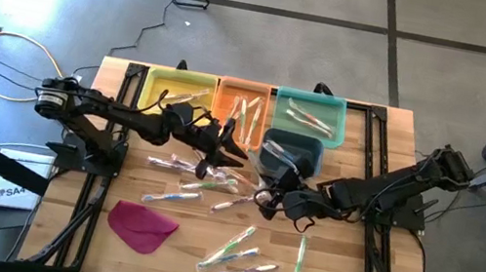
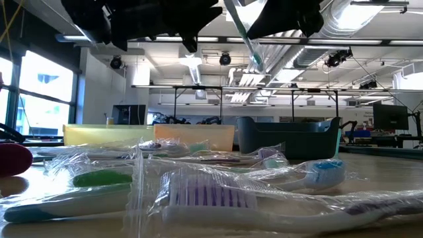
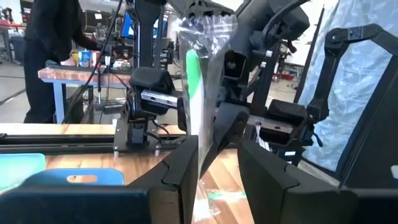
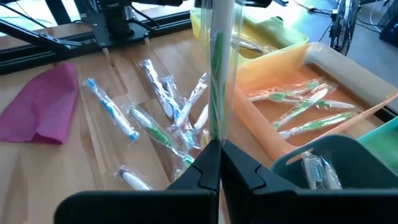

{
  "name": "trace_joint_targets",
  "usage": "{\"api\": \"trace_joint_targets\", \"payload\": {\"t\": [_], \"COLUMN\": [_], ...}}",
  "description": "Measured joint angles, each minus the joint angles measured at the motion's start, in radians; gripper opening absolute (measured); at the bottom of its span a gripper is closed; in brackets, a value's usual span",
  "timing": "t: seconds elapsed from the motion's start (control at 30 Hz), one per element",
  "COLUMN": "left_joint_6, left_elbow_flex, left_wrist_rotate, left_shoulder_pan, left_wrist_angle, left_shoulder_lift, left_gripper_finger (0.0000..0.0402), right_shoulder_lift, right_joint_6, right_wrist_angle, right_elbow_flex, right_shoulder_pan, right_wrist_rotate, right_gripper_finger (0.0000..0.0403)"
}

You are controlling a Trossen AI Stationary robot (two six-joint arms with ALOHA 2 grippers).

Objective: Pick & Place Toothbrushes
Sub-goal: Put the green toothbrush into the orange bin

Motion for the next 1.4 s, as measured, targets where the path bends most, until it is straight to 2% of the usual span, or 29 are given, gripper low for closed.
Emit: {"api": "trace_joint_targets", "payload": {"t": [0.4,0.67,0.87,1.23,1.4], "left_joint_6": [0.016,0.086,0.078,0.078,0.077], "left_elbow_flex": [0.001,0.001,0.001,0.004,0.042], "left_wrist_rotate": [-0.048,-0.144,-0.175,-0.178,-0.172], "left_shoulder_pan": [-0.007,-0.053,-0.050,-0.051,-0.051], "left_wrist_angle": [-0.007,-0.001,-0.007,-0.002,-0.017], "left_shoulder_lift": [0.000,0.000,0.000,-0.001,0.016], "left_gripper_finger": [0.0110,0.0110,0.0110,0.0110,0.0110], "right_shoulder_lift": [0.000,0.000,0.000,0.000,0.000], "right_joint_6": [0.003,0.002,0.002,0.003,0.003], "right_wrist_angle": [0.008,0.024,0.026,0.026,0.026], "right_elbow_flex": [0.000,0.000,0.000,0.000,0.000], "right_shoulder_pan": [0.000,0.000,0.000,0.000,0.000], "right_wrist_rotate": [0.000,0.000,-0.003,-0.004,-0.004], "right_gripper_finger": [0.0002,0.0002,0.0002,0.0002,0.0002]}}
